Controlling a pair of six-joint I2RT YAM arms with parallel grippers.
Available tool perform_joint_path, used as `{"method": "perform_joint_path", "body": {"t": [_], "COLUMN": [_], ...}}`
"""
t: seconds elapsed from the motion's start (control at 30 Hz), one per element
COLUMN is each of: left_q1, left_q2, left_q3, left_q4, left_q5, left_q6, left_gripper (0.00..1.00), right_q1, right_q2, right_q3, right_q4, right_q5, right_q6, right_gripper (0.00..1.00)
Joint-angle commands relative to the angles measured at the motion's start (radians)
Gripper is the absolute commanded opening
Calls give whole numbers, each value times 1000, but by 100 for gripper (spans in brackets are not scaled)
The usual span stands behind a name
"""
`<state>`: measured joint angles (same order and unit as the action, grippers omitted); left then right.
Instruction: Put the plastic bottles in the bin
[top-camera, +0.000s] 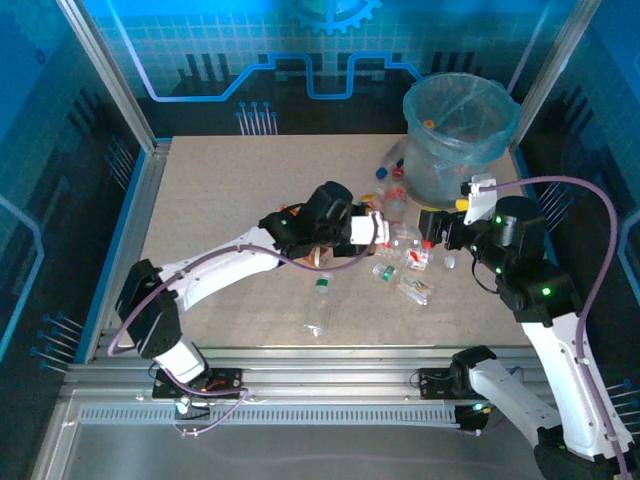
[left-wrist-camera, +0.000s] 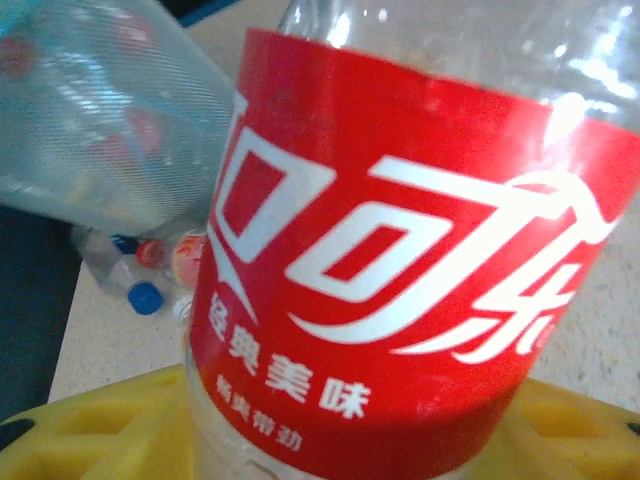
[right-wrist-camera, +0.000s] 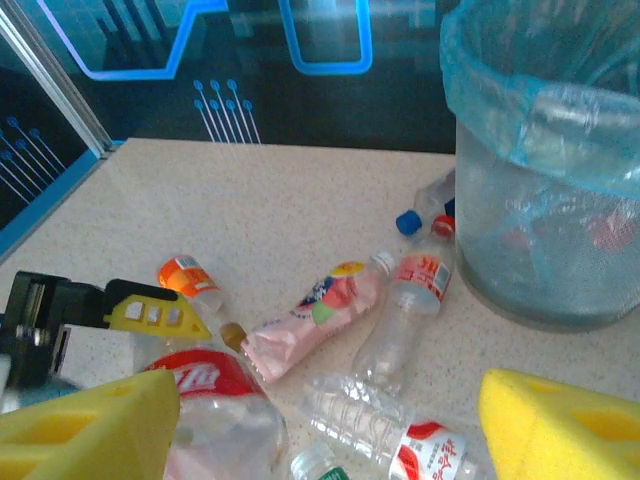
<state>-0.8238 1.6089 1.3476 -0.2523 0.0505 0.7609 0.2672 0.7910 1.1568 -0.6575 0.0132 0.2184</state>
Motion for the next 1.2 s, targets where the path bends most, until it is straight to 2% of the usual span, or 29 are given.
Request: {"method": "perform_joint_path", "body": {"t": [0.0, 0.17, 0.4, 0.67, 0.97, 1.17], "left_q1": [37, 51, 47, 27, 5, 2], "left_q2": [-63, -105, -105, -121, -146, -161], "left_q3": [-68, -158, -167, -218, -240, -250], "left_q4": [146, 245, 280, 355, 388, 406], "left_q5": [38, 63, 87, 82, 95, 100], "left_q6": [-287, -468, -572, -588, -585, -592], "left_gripper": [56, 52, 52, 52, 52, 52], "right_q1": [-1, 0, 1, 7, 20, 44], "right_q2": [16, 41, 144, 231, 252, 257], "right_q3": [78, 128, 197, 259, 271, 265], "right_q4": [-20, -26, -56, -113, -154, -136], "right_q5": [-48, -144, -332, -307, -244, -240], "right_q6": [13, 42, 118, 180, 172, 175], "right_gripper": [77, 74, 67, 64, 62, 52]}}
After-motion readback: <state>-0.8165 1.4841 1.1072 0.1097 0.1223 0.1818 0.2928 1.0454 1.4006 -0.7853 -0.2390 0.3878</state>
